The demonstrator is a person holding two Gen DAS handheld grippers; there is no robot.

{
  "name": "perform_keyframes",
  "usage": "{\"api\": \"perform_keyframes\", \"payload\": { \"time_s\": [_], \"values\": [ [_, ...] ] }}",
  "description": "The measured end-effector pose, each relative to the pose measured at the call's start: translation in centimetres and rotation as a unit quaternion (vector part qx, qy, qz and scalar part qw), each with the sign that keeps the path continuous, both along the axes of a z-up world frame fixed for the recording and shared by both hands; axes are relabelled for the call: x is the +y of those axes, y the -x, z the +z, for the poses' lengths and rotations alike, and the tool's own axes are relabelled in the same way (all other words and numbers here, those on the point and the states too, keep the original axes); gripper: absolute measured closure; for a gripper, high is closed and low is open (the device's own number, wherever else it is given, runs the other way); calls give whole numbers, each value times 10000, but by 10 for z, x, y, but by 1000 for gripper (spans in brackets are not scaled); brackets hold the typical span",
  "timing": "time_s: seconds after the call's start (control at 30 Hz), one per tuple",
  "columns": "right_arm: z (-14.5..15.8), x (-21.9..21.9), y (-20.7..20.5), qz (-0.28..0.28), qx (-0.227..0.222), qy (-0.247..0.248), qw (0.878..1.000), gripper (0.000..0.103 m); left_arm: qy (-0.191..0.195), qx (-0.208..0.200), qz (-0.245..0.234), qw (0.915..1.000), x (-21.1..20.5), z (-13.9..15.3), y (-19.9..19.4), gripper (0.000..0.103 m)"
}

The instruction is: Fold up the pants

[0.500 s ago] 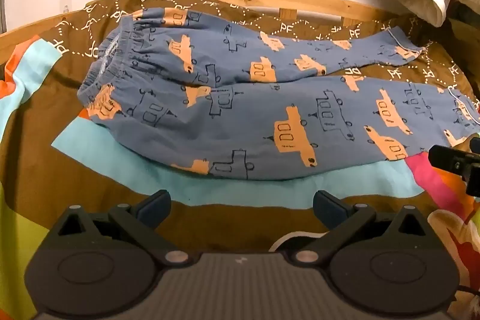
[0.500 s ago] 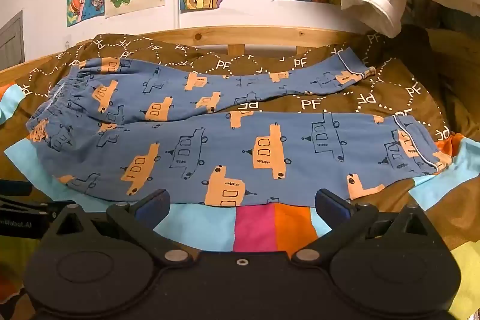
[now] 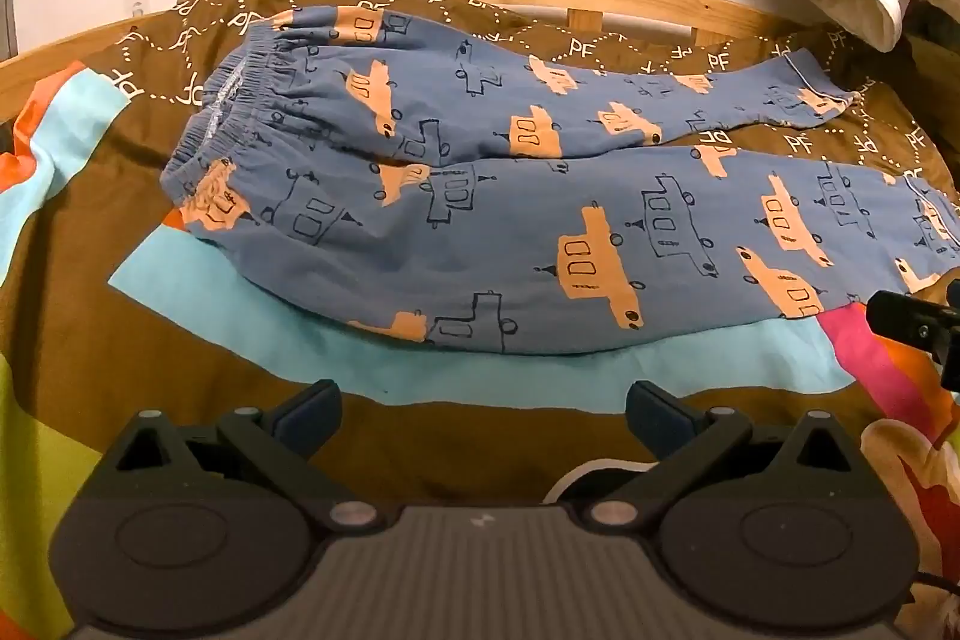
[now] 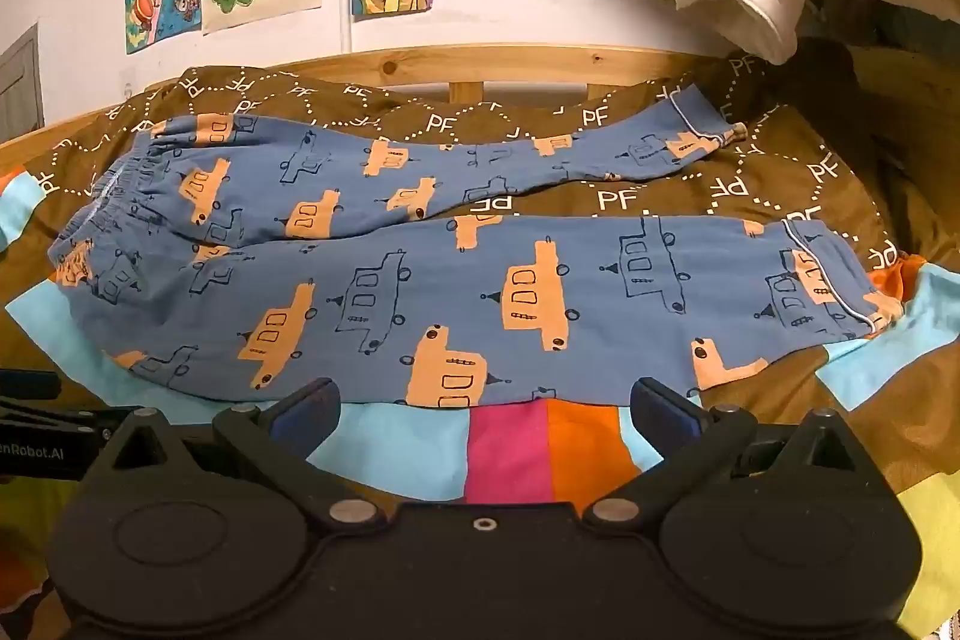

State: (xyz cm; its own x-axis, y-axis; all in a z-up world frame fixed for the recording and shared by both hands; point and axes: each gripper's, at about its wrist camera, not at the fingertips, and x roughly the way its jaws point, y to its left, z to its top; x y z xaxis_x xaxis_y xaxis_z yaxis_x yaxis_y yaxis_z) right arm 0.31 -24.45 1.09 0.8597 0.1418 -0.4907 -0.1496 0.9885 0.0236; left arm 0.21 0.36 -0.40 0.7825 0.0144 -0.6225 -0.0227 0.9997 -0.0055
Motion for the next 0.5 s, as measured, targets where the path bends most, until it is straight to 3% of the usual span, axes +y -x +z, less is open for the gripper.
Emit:
{"api": "perform_keyframes", "payload": {
  "time_s": [0.5],
  "values": [
    [0, 1, 0, -36, 86, -20, 10000, 1, 20, 42, 59, 10000, 1, -1, 0, 0]
  ]
}}
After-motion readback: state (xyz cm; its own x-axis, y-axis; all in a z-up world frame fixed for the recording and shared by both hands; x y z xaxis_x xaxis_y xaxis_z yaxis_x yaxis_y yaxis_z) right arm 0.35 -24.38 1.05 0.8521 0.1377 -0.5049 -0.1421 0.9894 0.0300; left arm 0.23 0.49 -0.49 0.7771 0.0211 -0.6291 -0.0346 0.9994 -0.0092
